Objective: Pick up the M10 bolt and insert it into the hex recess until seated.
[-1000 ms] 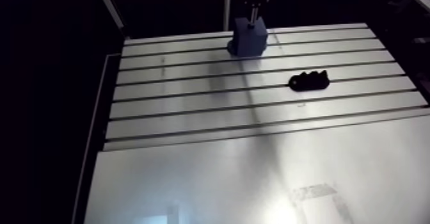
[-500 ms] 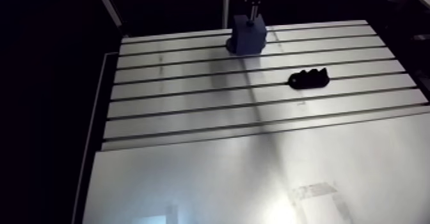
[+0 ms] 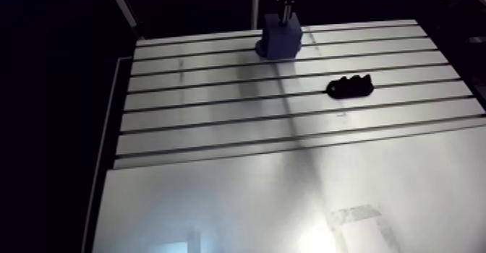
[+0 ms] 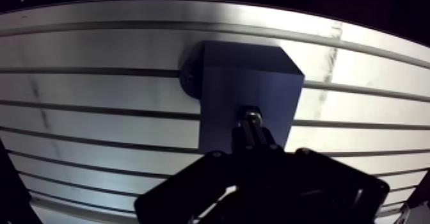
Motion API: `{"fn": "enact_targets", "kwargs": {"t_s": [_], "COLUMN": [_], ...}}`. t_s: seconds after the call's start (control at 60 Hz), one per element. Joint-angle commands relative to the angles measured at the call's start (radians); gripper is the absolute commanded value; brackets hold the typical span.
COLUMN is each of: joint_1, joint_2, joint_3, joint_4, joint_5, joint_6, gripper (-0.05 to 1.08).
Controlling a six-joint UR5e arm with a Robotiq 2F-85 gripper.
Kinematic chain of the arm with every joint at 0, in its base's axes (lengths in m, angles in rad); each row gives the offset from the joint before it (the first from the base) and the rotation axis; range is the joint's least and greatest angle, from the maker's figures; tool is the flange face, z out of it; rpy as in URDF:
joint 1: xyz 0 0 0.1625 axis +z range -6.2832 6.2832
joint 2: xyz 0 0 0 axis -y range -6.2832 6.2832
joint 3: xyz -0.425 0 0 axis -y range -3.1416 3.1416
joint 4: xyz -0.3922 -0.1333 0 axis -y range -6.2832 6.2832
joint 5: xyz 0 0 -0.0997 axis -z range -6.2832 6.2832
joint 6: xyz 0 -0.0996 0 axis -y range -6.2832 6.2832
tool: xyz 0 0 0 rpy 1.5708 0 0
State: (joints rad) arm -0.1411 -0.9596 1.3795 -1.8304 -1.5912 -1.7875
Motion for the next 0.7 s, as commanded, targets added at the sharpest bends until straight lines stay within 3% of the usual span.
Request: {"fn": "enact_targets", "kwargs": {"t_s": [0.017, 0.7], "joint_1": [-0.002, -0.002], "joint_2": [0.000, 0.008], "joint_3": [-0.003, -0.005], "joint_4": [0.001, 0.006], "joint_5": [0.001, 0.000], "joint_6": [-0.006, -0.008], "gripper": [1.08, 1.08]}}
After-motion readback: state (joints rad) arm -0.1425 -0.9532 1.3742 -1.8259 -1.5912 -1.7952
